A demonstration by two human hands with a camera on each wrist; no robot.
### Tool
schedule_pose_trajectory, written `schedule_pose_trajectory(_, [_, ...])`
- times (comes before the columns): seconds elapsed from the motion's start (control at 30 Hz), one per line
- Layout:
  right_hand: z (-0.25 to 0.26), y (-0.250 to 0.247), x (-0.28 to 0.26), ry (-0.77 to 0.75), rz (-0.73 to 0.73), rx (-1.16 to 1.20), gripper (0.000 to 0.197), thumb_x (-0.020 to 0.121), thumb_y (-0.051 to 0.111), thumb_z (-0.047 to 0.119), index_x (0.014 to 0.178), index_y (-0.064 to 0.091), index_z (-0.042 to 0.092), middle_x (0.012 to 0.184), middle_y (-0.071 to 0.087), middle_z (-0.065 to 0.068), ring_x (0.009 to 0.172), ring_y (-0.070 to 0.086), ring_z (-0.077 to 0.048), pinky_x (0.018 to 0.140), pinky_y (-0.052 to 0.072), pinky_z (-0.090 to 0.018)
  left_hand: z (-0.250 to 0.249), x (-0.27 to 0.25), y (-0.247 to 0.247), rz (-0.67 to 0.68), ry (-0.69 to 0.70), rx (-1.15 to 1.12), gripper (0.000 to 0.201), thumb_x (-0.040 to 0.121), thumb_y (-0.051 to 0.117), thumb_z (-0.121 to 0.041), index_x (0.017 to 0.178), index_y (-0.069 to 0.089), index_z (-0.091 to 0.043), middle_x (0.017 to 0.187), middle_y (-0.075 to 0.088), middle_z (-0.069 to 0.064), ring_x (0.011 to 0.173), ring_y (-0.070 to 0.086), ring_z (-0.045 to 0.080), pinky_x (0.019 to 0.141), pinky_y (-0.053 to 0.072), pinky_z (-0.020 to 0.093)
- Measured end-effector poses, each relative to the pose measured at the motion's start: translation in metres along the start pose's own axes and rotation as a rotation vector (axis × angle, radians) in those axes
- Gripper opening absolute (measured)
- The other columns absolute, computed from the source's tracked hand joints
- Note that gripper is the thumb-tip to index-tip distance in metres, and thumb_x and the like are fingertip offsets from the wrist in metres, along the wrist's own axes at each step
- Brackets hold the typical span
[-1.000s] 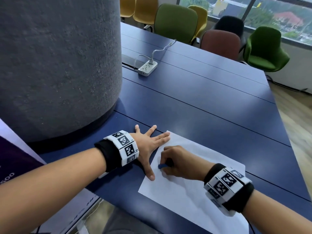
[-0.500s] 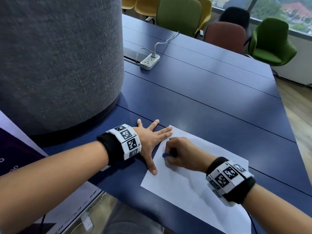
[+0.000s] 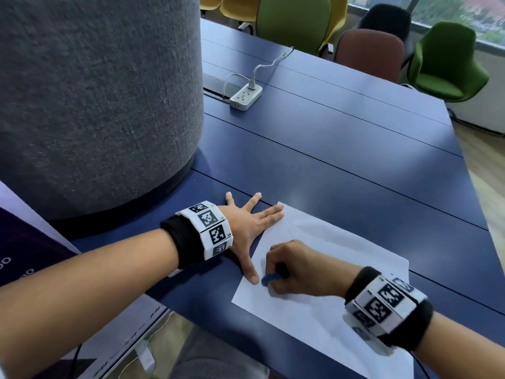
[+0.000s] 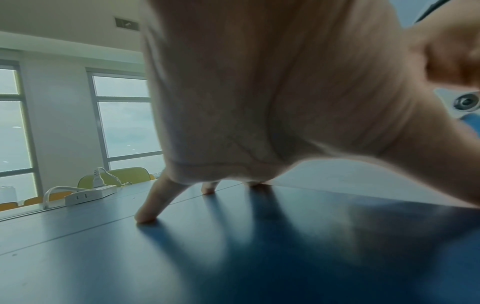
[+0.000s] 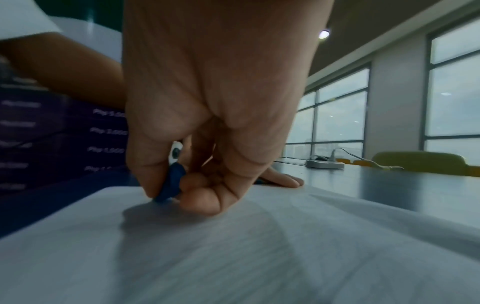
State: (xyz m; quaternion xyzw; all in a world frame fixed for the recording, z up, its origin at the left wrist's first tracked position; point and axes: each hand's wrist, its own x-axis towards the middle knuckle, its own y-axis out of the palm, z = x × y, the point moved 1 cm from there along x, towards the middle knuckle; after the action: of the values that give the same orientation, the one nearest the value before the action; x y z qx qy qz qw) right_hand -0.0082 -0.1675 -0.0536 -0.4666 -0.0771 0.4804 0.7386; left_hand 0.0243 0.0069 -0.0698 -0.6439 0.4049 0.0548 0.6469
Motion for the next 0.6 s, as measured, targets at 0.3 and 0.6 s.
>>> schedule_pose_trajectory(0.3, [-0.009, -0.009, 0.006, 0.058, -0.056, -0.013, 0.020, 0.076, 0.070, 0.015, 0.065, 0.054, 0.021, 0.060, 0.053, 0.013, 0.053, 0.048, -0.006, 0.054, 0.035, -0.012, 0.003, 0.001, 0.001, -0.015, 0.018, -0.006, 0.149, 0.049, 0.073, -0.081, 0.150, -0.025, -0.033, 0.149, -0.036, -0.030, 0.142, -0.035, 0.029, 0.097, -0.012, 0.082])
schedule_pose_trajectory(0.6, [-0.011, -0.019, 0.012, 0.046, -0.104, -0.131, 0.013, 0.078, 0.067, 0.017, 0.068, 0.058, 0.016, 0.070, 0.055, 0.008, 0.058, 0.044, -0.008, 0.058, 0.038, -0.021, -0.001, -0.002, -0.001, -0.010, 0.019, -0.014, 0.148, 0.052, 0.076, -0.077, 0.150, -0.026, -0.032, 0.151, -0.035, -0.027, 0.142, -0.034, 0.029, 0.097, -0.013, 0.081])
